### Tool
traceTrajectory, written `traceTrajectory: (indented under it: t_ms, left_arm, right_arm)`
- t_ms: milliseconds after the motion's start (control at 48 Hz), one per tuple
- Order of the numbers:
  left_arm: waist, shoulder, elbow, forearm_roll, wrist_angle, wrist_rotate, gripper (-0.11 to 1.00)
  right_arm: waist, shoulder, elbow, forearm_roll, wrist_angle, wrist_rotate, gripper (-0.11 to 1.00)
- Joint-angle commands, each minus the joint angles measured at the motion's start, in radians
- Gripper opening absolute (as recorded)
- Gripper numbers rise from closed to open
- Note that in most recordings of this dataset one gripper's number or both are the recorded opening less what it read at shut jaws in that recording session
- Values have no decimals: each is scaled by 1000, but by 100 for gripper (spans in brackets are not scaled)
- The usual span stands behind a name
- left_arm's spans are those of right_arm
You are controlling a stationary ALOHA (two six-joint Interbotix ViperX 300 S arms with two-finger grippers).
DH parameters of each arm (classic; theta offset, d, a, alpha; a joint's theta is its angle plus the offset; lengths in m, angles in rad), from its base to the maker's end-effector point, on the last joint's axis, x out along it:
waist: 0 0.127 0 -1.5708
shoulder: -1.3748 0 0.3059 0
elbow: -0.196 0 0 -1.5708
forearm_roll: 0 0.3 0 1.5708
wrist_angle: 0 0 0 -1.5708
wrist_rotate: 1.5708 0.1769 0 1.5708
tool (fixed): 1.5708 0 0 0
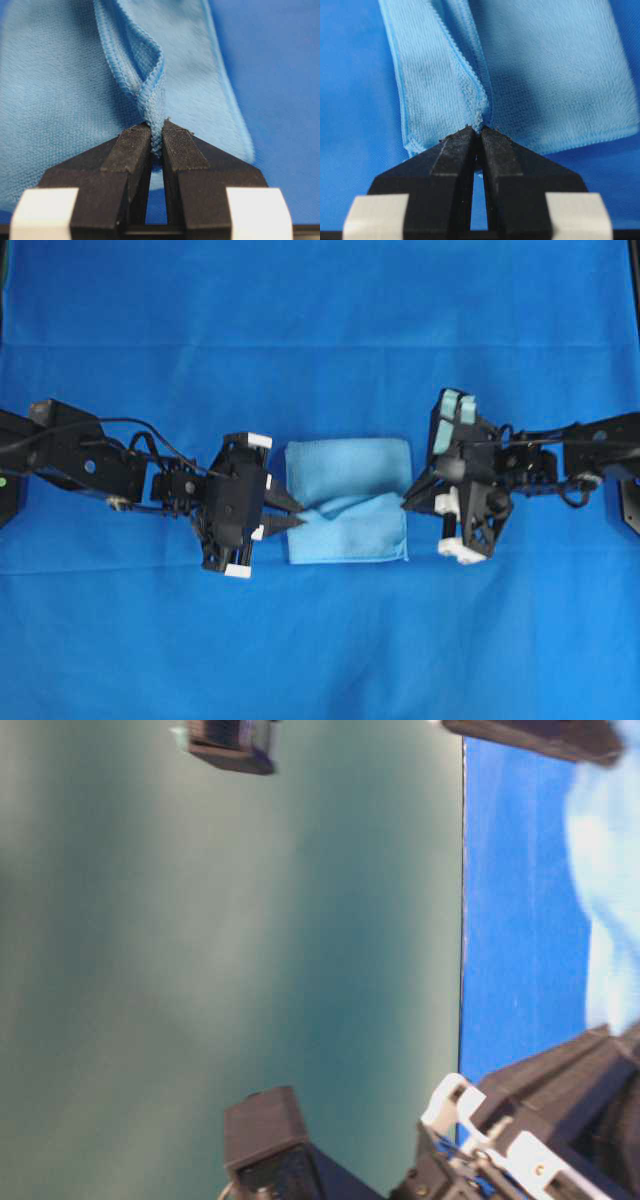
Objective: Fold the light blue towel.
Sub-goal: 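Fold the far end down toward the near end with both grippers, then press the fold flat and open both grippers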
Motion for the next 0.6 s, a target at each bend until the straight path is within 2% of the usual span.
traceTrajectory:
  t_ms: [0, 146, 500, 584]
  left_arm:
    - [-25, -3, -3, -2, -2, -15, 4]
    - [-41, 0, -3, -2, 0, -34, 4]
    - [-41, 26, -25, -2, -2, -34, 4]
    - [-40, 26, -25, -2, -2, -34, 13]
  right_arm:
    - [29, 21, -5, 3, -18, 23, 5]
    - [69, 60, -8, 3, -71, 60, 5]
    - [72, 91, -25, 3, -103, 66, 5]
    - [72, 104, -34, 3, -103, 66, 5]
